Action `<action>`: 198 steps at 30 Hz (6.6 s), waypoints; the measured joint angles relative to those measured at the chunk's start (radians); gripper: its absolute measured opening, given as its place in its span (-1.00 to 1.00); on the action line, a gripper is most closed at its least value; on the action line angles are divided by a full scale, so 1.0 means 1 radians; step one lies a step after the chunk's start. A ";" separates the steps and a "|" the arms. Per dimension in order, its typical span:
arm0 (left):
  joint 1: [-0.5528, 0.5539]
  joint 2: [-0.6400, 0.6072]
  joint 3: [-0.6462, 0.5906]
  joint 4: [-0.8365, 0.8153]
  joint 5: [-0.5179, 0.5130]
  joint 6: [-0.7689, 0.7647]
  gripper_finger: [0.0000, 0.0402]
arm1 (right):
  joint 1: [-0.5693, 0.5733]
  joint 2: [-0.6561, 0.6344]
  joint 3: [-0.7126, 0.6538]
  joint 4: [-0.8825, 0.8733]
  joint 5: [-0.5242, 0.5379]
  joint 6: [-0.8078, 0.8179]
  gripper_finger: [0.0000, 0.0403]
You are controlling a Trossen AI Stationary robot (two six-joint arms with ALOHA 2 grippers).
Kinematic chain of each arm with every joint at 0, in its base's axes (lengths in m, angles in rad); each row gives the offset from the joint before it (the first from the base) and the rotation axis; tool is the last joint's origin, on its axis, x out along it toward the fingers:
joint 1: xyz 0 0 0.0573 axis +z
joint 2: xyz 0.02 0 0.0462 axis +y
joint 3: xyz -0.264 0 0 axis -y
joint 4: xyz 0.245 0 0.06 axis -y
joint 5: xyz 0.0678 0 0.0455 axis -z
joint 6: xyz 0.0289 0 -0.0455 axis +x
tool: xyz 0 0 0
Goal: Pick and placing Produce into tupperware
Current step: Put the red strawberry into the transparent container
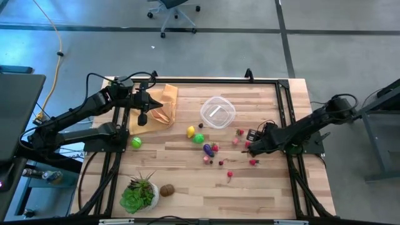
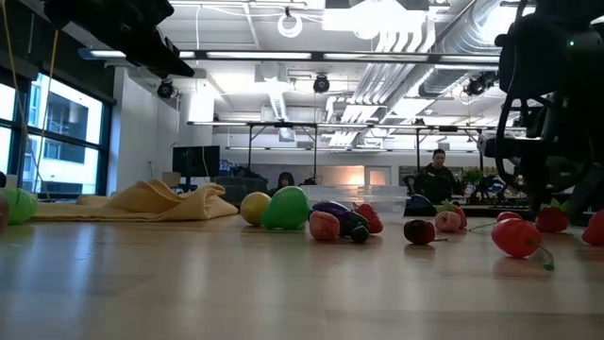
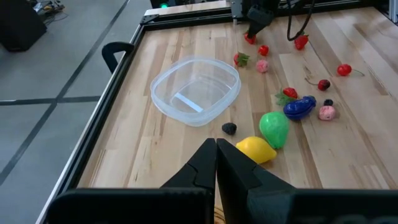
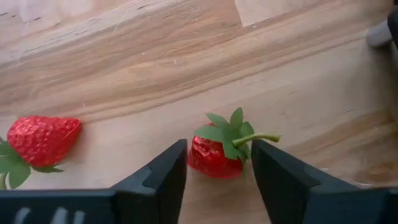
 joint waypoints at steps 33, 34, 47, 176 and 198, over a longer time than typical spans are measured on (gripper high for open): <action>0.000 0.000 0.000 0.000 0.000 0.000 -0.99 | -0.001 0.092 -0.001 0.021 0.017 0.040 0.08; 0.000 0.000 0.000 0.000 0.000 0.000 -0.99 | -0.001 0.092 -0.001 0.024 0.023 0.040 0.03; 0.000 0.000 0.000 0.000 0.000 0.000 -0.99 | -0.001 0.092 -0.001 0.046 0.042 0.040 -0.36; 0.000 0.000 0.000 0.000 0.000 0.000 -0.99 | -0.312 0.124 0.608 -0.286 -0.070 -1.408 -0.11; 0.000 0.000 0.000 0.000 0.000 0.000 -0.99 | -0.403 -0.081 0.207 0.140 -0.237 -1.494 -0.11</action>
